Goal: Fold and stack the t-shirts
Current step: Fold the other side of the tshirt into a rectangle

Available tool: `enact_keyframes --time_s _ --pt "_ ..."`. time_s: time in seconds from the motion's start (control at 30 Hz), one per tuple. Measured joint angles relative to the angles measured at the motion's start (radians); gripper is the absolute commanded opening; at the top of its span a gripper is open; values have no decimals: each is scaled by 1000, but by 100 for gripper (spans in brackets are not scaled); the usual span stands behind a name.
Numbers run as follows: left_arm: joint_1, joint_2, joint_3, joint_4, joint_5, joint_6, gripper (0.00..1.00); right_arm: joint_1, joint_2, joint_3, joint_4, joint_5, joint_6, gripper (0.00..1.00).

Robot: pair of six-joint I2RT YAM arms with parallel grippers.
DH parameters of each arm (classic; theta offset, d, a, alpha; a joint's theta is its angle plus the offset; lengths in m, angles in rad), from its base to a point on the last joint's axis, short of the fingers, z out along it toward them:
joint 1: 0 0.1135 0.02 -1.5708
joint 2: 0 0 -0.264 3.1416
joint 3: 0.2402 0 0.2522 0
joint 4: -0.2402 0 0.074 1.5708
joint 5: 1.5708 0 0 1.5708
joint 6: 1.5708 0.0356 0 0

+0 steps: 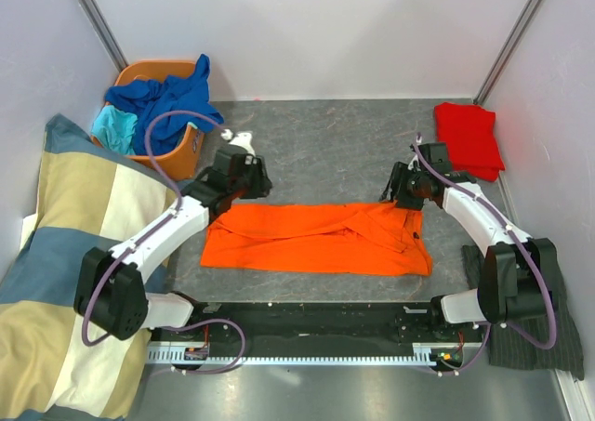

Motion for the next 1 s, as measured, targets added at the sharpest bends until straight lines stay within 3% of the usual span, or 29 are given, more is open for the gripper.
enact_keyframes --time_s 0.13,0.37,0.57,0.73,1.0 --pt "-83 55 0 21 13 -11 52 59 13 7 18 -51 -27 59" --pt "-84 62 -1 34 3 -16 52 176 132 48 62 -62 -81 60" --pt "-84 49 -11 36 -7 -16 52 184 196 61 84 -44 -99 59" --pt "-84 43 -24 35 -23 -16 52 184 209 62 95 -35 -109 48" --pt "-84 43 -25 35 -23 -17 50 189 210 62 97 -45 -116 47"
